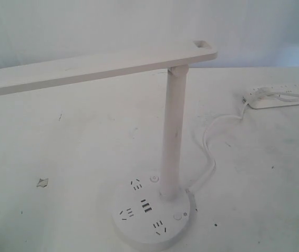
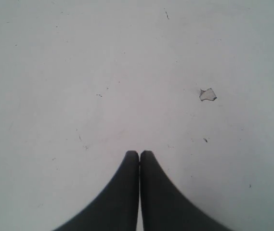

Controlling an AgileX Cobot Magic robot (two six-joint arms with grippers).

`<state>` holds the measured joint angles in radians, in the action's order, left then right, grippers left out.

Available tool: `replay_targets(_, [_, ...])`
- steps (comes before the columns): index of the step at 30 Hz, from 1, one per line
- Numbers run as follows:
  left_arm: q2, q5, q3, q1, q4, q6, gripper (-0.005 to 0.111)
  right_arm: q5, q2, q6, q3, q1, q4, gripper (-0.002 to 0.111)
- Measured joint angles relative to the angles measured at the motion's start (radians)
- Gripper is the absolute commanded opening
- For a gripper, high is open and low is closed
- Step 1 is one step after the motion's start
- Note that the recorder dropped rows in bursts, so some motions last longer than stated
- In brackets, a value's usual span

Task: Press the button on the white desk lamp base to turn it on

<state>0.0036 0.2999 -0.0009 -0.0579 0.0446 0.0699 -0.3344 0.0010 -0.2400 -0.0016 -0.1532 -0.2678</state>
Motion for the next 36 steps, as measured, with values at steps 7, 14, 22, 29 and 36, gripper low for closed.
replay_targets(7, [0.000, 0.000, 0.000, 0.000, 0.000, 0.000, 0.000, -0.403, 0.000, -0.237, 0.000, 0.000, -0.019, 0.000])
replay_targets(14, [0.000, 0.000, 0.000, 0.000, 0.000, 0.000, 0.000, -0.752, -0.004, -0.256, -0.099, 0.000, -0.125, 0.000])
replay_targets(22, [0.000, 0.000, 0.000, 0.000, 0.000, 0.000, 0.000, -0.554, 0.137, -0.297, -0.379, 0.000, -0.103, 0.000])
replay_targets(29, [0.000, 0.000, 0.000, 0.000, 0.000, 0.000, 0.000, -0.441, 0.437, -0.607, -0.502, 0.000, 0.569, 0.000])
replay_targets(36, [0.000, 0.000, 0.000, 0.000, 0.000, 0.000, 0.000, -0.427, 0.638, -1.044, -0.506, 0.000, 1.216, 0.000])
